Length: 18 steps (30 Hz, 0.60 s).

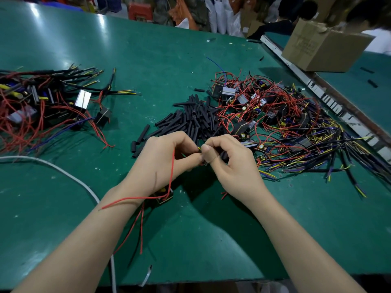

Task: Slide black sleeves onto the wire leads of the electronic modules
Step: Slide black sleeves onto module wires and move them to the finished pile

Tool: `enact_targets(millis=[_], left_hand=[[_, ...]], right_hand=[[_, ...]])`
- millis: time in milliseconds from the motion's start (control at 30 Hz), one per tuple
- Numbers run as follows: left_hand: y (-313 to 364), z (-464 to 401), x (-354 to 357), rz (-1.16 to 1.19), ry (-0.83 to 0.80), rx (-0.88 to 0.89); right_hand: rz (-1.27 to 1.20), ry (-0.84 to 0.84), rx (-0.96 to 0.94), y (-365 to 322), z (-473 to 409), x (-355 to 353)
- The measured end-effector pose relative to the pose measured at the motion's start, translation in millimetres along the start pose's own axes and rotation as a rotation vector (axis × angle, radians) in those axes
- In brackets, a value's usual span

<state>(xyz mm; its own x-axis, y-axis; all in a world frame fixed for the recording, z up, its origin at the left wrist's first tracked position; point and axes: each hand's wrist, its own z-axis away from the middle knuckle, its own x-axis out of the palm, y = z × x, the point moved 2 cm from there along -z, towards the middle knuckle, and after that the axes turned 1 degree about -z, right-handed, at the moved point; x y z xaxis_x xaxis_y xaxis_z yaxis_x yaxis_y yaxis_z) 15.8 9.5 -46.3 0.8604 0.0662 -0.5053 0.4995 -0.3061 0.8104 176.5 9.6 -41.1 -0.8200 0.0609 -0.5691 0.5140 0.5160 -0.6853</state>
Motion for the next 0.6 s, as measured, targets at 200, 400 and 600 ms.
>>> enact_targets(millis=[200, 400, 600], left_hand=[[-0.6, 1.4, 1.5, 0.035, -0.032, 0.064], [-3.6, -0.9, 3.0, 0.063, -0.062, 0.025], [-1.4, -2.3, 3.2, 0.13, -0.11, 0.017]], right_hand=[[-0.072, 0.024, 0.062, -0.2, 0.7, -2.6], [-0.081, -0.013, -0.045, -1.5, 1.8, -2.1], [-0.078, 0.006, -0.103, 0.2, -0.3, -3.7]])
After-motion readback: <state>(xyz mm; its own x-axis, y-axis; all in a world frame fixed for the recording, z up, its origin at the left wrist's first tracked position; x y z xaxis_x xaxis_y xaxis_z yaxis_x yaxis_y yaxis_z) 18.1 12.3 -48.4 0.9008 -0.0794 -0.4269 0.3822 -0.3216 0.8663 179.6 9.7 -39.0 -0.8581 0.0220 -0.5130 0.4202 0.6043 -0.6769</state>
